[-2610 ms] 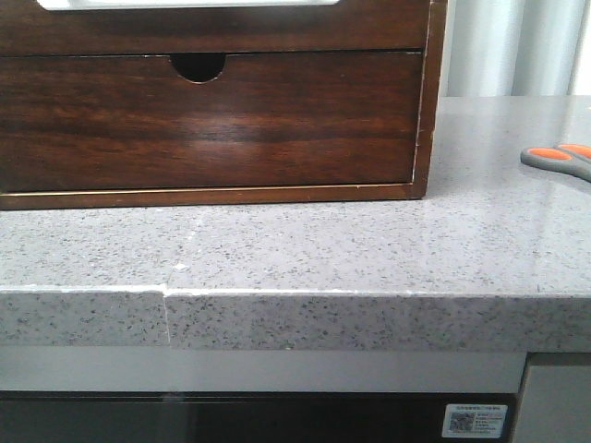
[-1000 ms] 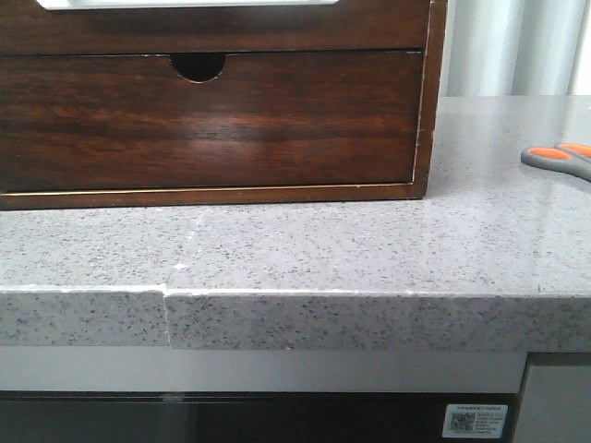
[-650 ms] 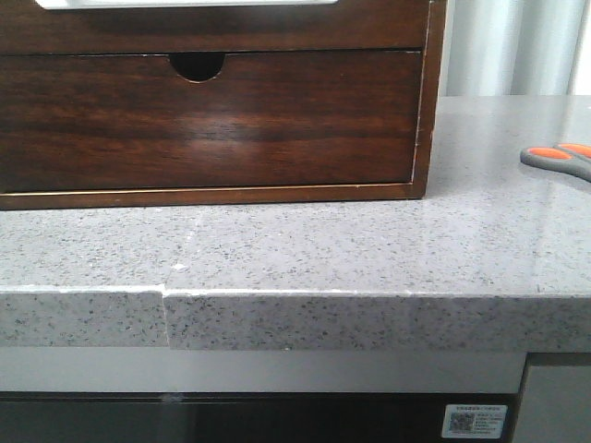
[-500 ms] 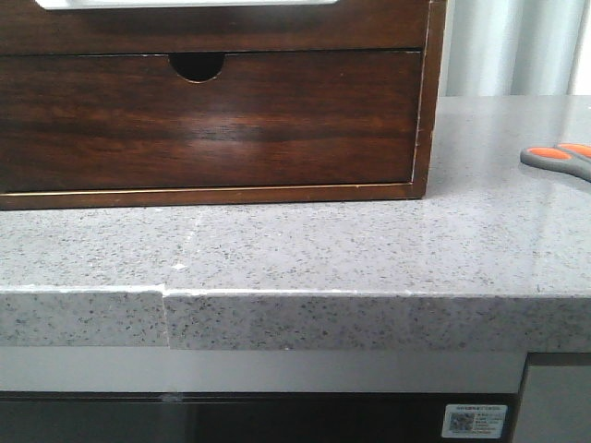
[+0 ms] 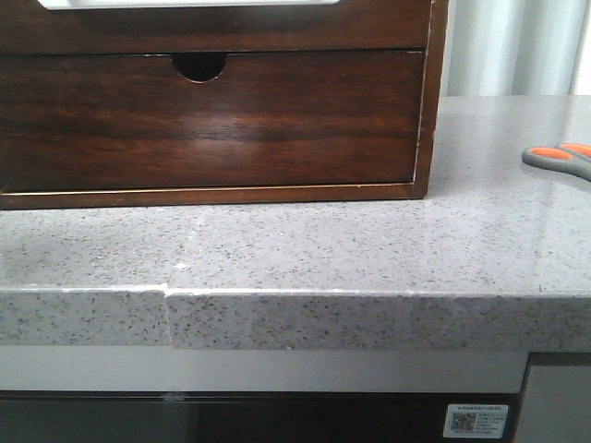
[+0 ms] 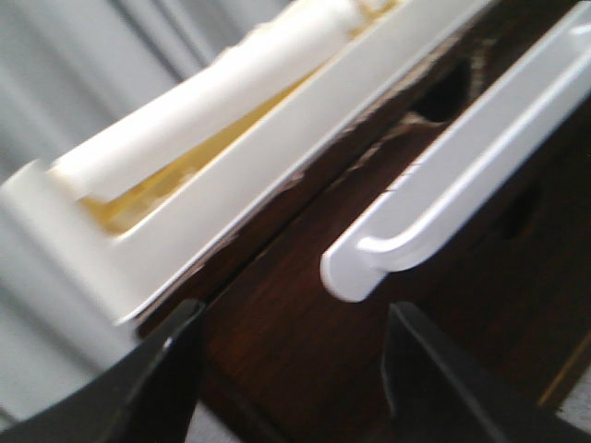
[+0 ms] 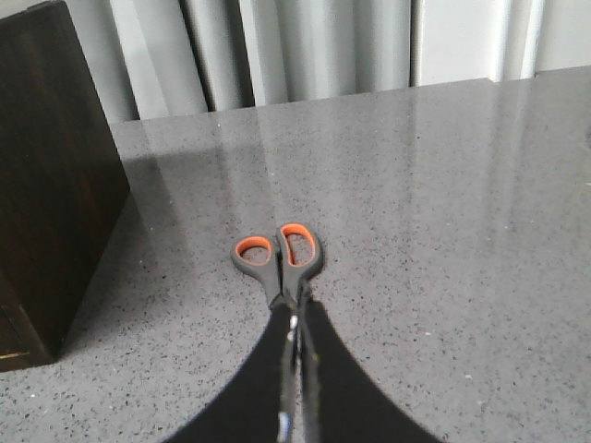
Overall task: Put scissors in drawer with both arms
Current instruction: 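Hook the left gripper into the drawer's finger hole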
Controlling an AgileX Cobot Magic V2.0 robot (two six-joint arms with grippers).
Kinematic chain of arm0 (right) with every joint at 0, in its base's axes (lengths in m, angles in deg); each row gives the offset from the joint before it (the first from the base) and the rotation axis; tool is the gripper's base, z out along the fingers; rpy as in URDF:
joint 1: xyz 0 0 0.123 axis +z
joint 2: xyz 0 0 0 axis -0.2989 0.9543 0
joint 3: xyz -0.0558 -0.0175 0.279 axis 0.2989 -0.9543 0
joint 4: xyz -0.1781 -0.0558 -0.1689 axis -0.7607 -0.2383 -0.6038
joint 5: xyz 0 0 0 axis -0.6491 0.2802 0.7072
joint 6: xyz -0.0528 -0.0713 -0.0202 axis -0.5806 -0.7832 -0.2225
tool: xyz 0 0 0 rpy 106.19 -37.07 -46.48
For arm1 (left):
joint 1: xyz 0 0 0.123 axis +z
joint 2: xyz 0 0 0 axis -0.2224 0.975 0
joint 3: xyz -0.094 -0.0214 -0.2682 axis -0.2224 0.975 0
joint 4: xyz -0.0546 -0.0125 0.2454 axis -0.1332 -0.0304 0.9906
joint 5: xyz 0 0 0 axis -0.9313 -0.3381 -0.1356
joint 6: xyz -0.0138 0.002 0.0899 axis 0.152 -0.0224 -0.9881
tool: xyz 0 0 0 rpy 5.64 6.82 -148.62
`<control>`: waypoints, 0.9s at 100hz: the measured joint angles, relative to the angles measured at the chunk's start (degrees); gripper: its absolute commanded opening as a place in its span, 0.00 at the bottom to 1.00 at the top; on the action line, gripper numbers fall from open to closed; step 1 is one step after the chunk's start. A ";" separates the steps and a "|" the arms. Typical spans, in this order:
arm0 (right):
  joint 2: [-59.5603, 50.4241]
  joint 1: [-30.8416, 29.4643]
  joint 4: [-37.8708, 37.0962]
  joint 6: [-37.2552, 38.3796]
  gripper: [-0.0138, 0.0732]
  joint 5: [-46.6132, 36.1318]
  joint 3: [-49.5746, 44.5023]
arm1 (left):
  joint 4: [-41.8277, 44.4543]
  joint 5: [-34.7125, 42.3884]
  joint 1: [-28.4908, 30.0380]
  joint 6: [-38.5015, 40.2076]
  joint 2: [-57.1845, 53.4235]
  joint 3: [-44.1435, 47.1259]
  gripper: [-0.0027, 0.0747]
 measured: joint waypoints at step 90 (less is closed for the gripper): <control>0.00 0.00 0.00 0.00 0.09 1.50 0.00 | 28.65 -13.36 -16.83 0.00 25.04 -19.43 0.01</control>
